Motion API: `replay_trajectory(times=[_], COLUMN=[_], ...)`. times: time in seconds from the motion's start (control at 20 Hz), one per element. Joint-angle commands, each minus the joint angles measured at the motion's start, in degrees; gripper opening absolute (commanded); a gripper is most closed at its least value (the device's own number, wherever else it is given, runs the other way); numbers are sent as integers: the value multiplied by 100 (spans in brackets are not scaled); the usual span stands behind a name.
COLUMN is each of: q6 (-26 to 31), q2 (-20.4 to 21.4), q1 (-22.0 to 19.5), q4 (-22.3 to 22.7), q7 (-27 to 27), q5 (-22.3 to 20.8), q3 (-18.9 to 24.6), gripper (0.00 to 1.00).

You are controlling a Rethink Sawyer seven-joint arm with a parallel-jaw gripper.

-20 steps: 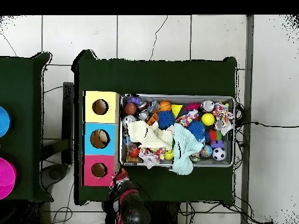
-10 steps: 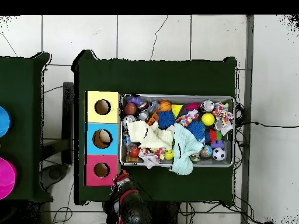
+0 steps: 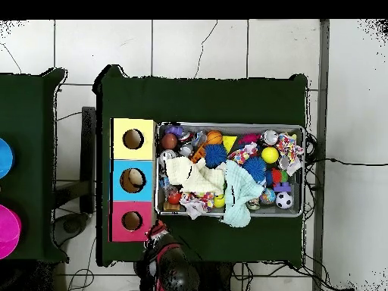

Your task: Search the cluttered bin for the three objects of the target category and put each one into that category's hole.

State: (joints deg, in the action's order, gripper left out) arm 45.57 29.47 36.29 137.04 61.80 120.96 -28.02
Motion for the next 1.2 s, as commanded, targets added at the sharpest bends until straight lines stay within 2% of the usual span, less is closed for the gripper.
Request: replay_trajectory(times=[0.05, 0.3, 0.5, 0.75, 1.2], q6=[-121, -89, 18, 136, 263], q2=[2, 15, 17, 120, 160], q1=[-93, -29, 52, -35, 161], q4=[-859, -922, -970, -971, -1062], q7=[-215, -170, -116, 329, 894], q5=[103, 301, 658, 718, 1464], q3=[461, 498, 557, 708, 1051], gripper=[0, 0, 0, 0, 0])
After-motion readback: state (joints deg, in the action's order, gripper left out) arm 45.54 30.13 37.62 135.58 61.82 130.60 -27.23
